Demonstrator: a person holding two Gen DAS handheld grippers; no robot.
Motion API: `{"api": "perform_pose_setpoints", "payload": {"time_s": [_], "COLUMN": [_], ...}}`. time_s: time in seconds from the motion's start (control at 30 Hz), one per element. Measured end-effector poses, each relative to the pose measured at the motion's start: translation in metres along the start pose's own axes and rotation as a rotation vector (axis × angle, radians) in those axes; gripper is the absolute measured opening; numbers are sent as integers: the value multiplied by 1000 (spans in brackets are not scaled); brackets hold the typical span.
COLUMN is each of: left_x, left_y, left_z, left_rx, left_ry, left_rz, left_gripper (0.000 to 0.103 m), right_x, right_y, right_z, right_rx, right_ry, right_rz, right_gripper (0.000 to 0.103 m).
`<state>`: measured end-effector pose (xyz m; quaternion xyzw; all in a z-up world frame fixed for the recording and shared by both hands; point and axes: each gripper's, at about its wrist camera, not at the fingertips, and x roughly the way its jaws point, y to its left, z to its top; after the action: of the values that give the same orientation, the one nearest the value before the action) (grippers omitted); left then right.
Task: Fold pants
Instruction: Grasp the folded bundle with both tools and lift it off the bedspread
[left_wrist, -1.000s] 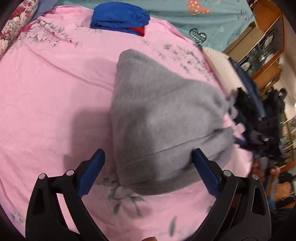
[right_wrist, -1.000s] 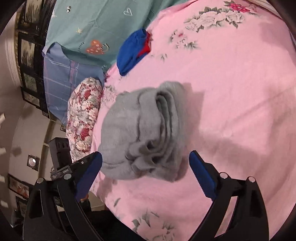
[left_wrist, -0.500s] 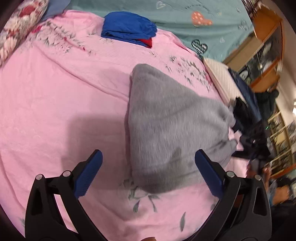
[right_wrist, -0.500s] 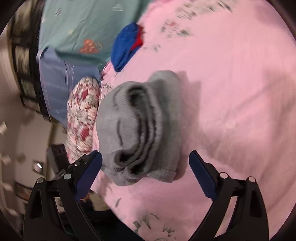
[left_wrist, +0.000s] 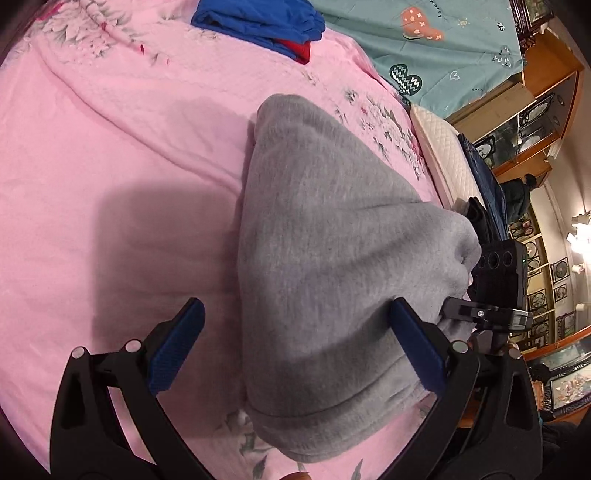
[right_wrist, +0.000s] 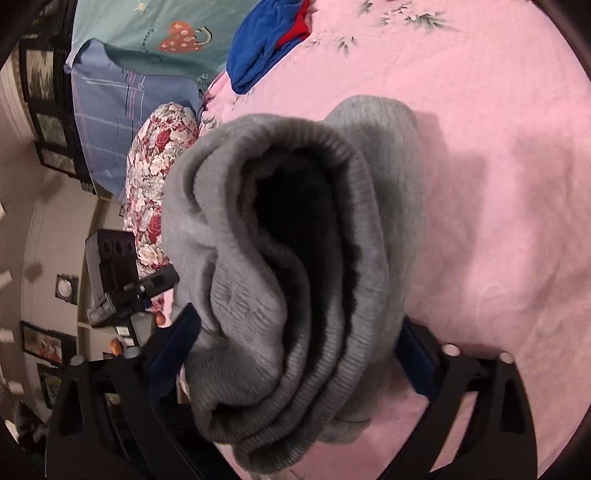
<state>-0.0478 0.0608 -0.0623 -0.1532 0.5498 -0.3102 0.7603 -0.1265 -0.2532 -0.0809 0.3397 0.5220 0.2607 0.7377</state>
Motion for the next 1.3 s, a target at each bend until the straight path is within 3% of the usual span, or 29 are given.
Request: {"api": "perform_pose_setpoints", "payload": {"time_s": [0.07,0.13,0.43,0.63,0.83,0.97,1.1,1.3], "left_x": [8,12,14,25,34,33,23,14], "left_y": [3,4,9,-4,-15,-19,-37,-46], "left_z": [3,5,5,12,12,9,1,-3], "left_rx": [-2,-3,17,53,78,95,179,227], "left_ry": [26,36,31,46,77,70,20,-18], "left_rz": [-23,-34,-97,-62,-96,-100,-18,45], "left_gripper": [101,101,101,101,101,85,72,63], "right_x": [-7,-12,-13,-13,-14,-11,-12,-11], "right_y": [-11,-18,-25,-24,-23,-21,-20,-19], "right_z": [-2,-5,1,-2,-4,-3,-4,-6], "right_rx": [22,30,-7,-13,-8,-2,-5,-2], "right_ry": [-3,-2,45,46,33,28,12,-11], "right_rz": [19,32,54,56,52,46,38,26], "right_gripper": [69,62,58,58,59,59,59,60]}}
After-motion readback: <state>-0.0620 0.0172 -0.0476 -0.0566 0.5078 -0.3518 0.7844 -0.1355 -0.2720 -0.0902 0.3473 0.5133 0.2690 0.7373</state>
